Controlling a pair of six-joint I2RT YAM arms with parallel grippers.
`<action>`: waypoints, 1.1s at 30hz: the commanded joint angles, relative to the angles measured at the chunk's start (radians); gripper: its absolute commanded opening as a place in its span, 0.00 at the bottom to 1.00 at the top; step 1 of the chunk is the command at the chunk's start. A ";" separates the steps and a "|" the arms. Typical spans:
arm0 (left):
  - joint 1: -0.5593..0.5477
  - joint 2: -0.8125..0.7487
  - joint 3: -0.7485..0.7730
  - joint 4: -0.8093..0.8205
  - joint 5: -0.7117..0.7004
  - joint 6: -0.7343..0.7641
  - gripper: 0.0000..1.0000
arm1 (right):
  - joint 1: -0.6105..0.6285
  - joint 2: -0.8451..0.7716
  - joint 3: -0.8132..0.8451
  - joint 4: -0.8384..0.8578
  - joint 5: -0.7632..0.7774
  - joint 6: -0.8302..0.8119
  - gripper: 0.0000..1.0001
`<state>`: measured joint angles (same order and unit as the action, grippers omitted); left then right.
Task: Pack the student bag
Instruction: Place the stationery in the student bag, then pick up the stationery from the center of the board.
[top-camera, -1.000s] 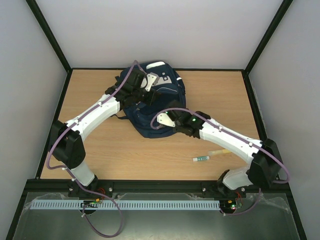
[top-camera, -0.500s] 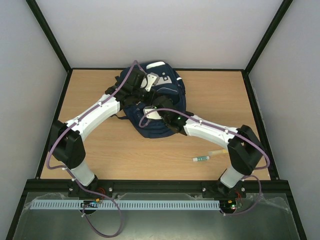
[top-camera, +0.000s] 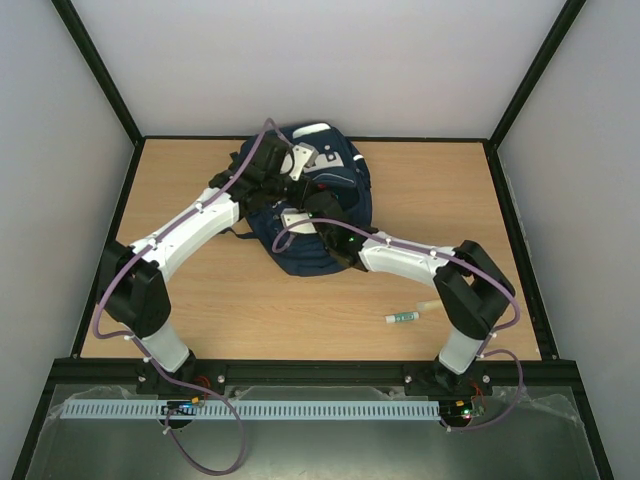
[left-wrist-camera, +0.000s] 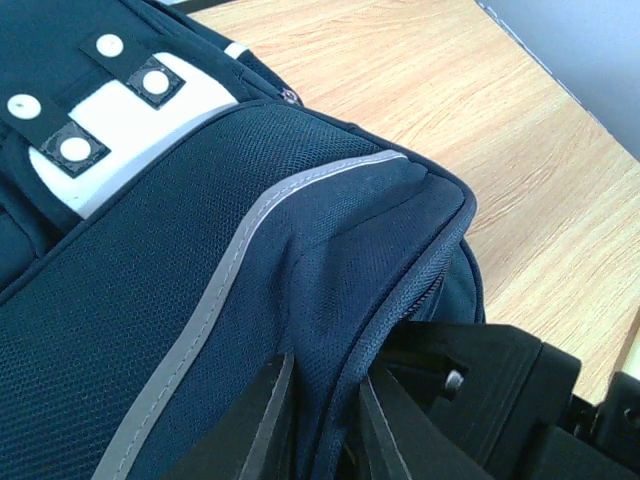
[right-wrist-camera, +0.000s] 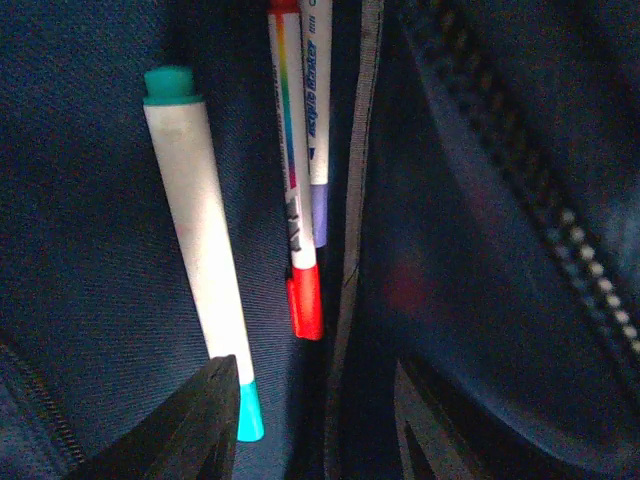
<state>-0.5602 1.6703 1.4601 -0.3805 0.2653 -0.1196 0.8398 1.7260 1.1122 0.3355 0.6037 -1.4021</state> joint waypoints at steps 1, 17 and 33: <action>-0.022 -0.014 0.039 0.029 0.068 -0.010 0.16 | -0.002 -0.084 -0.014 -0.026 -0.030 0.102 0.44; -0.020 -0.012 0.039 0.029 0.069 -0.012 0.16 | 0.001 -0.492 -0.116 -0.801 -0.410 0.649 0.43; -0.021 -0.010 0.040 0.028 0.071 -0.014 0.16 | -0.221 -0.668 -0.301 -1.127 -0.611 0.794 0.36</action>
<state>-0.5667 1.6756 1.4639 -0.3885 0.2848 -0.1234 0.6628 1.0801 0.8299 -0.6342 0.0525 -0.6163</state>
